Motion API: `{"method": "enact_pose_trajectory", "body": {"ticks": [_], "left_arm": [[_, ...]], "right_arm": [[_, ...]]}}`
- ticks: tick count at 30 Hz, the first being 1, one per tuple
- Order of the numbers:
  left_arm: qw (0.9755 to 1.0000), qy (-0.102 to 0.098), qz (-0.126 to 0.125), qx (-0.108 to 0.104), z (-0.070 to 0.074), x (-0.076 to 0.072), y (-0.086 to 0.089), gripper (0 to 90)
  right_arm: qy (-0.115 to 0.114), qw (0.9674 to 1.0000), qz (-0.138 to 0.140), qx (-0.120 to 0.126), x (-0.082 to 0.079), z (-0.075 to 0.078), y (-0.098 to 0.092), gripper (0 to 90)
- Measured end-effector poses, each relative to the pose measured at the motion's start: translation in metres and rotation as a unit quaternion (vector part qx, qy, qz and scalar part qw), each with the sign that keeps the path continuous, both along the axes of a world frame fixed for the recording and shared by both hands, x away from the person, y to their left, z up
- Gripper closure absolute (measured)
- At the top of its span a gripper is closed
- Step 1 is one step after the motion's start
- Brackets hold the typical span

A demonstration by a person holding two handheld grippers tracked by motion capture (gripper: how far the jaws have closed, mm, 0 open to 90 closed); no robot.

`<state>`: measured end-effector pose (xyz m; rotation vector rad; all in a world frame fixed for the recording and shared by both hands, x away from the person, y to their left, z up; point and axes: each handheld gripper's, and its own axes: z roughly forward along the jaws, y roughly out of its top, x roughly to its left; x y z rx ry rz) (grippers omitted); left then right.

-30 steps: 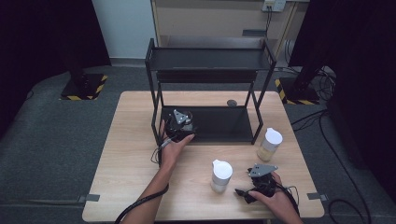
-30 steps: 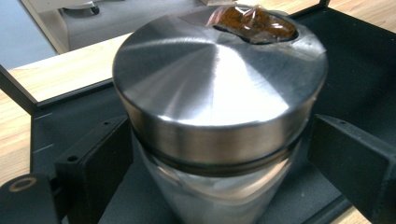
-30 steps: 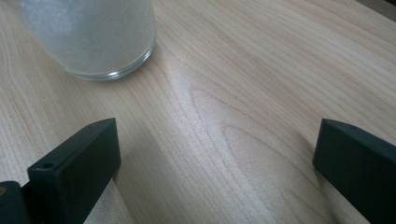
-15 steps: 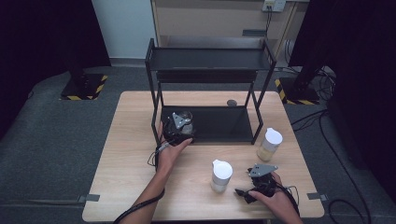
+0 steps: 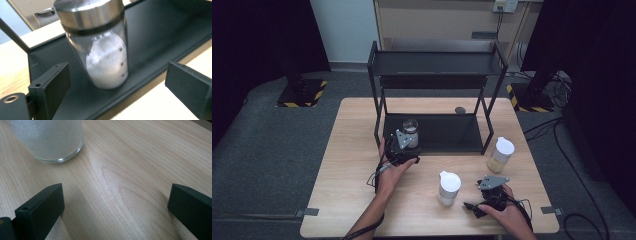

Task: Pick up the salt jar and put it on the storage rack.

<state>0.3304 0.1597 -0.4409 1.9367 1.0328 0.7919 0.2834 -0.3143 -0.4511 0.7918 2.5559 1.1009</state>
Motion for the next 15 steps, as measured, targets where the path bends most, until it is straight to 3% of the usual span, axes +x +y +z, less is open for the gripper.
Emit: {"method": "enact_pose_trajectory", "body": {"ticks": [5,15], "left_arm": [[1.0000,0.004,-0.001,-0.002,-0.003,-0.010,0.000,5.8],[0.9992,0.010,-0.034,0.017,-0.003,-0.028,0.003,5.7]], "right_arm": [[0.001,1.0000,0.000,0.000,0.000,0.000,0.000,1.3],[0.001,1.0000,0.000,0.000,0.000,0.000,0.000,1.3]]}}
